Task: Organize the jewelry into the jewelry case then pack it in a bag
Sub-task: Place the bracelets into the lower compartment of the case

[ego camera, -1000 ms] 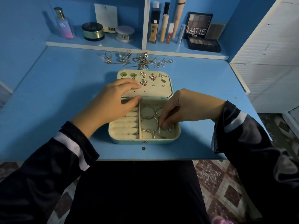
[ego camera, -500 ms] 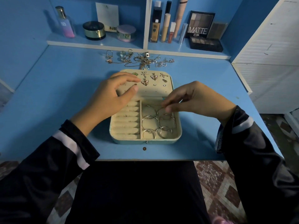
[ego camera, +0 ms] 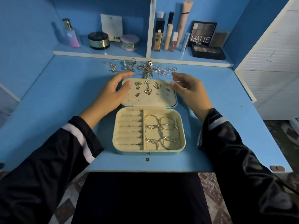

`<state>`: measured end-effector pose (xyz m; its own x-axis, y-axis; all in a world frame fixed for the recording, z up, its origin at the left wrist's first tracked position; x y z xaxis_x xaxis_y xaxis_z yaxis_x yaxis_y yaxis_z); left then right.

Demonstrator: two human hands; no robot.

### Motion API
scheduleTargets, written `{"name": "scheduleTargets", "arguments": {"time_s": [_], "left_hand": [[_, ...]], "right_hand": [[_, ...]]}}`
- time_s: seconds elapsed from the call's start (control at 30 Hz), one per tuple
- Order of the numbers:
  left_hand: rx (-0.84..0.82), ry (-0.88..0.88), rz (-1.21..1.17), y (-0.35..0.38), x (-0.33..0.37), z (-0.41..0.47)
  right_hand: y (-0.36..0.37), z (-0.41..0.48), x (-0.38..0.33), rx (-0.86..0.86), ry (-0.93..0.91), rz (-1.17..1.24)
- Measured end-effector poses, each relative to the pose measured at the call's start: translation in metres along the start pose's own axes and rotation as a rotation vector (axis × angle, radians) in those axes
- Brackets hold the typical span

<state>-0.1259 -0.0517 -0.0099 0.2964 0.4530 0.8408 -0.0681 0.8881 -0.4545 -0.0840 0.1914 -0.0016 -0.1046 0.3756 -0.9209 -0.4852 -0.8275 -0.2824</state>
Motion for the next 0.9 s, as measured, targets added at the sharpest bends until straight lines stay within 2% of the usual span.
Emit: {"name": "scheduleTargets", "arguments": {"time_s": [0.4, 0.73, 0.9], "left_hand": [[-0.051, -0.033, 0.01, 0.003, -0.013, 0.01], [0.002, -0.042, 0.052, 0.001, -0.019, 0.01], [0.01, -0.055, 0.061, 0.002, -0.019, 0.01]], "right_hand": [[0.022, 0.005, 0.012, -0.086, -0.052, -0.218], [0.02, 0.006, 0.015, -0.146, -0.021, -0.17], [0.02, 0.006, 0.013, -0.169, 0.043, -0.053]]}}
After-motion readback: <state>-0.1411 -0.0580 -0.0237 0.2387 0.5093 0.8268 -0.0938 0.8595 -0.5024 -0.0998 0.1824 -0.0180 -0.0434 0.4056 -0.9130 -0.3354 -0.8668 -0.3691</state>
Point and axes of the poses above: each hand's wrist, its own z-axis towards the middle knuckle, its own y-axis out of the palm, x = y × z, the point moved 8 cm from there along z, towards the middle knuckle, and after that the axes turned 15 degrees about x, right-handed, at the moved point
